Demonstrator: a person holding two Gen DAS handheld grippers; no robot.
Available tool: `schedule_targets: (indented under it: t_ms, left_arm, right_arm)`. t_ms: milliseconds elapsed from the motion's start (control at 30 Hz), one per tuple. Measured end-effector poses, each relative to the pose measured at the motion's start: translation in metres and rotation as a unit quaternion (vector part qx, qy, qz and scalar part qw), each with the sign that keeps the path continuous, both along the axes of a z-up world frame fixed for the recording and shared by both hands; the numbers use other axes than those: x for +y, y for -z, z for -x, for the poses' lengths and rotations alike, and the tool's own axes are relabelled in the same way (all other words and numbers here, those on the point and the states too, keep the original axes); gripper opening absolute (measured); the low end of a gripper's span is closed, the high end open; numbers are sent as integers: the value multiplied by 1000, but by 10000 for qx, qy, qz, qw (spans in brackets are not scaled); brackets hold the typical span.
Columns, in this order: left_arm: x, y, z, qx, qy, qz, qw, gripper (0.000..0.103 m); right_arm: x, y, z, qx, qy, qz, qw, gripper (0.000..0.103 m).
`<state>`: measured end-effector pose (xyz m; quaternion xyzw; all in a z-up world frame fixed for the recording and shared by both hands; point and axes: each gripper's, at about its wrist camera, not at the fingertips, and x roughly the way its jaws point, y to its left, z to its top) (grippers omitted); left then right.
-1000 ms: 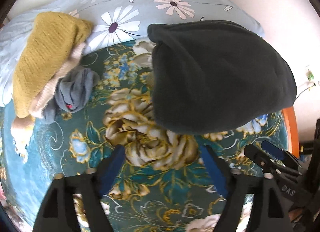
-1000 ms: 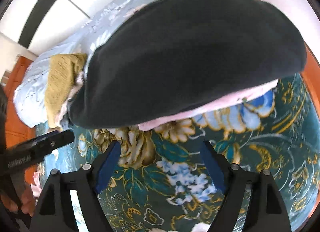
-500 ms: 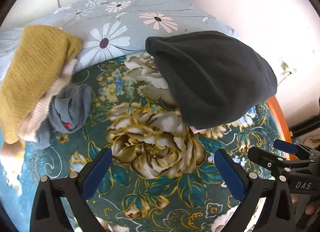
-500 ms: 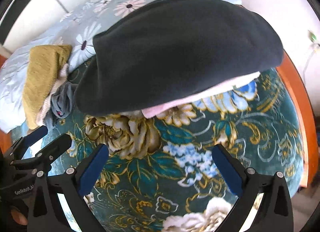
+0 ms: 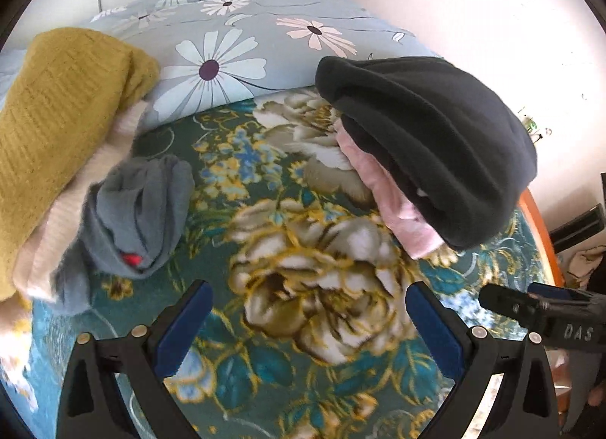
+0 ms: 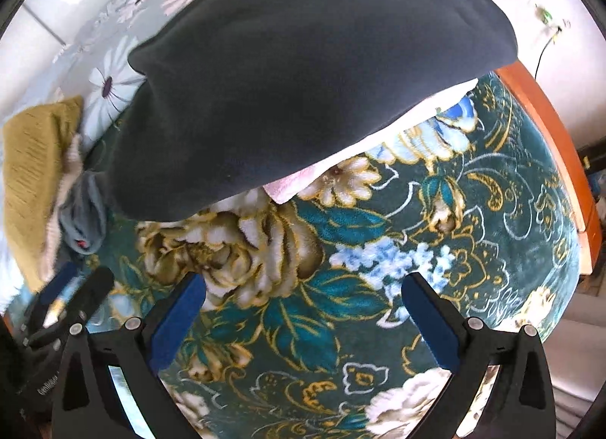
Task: Fold clothes
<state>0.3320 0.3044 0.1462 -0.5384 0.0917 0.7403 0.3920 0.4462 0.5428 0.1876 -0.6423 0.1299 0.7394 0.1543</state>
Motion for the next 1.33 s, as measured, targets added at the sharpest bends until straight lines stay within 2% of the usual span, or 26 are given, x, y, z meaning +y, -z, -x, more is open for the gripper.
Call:
schedule_targets:
  t_ms: [467, 1000, 1333]
  left_arm:
    - [45, 42, -9, -43, 437, -278, 9987, 103]
    - [59, 53, -4, -123, 476, -226, 9985, 103]
    - [57, 50, -5, -197, 427, -195, 9987, 103]
  right_arm:
    - [16, 22, 1, -8, -87, -415, 9991, 103]
    - [13, 19, 9, 44, -208, -446, 9988, 103]
    - [13, 13, 7, 44, -271, -501, 9984, 103]
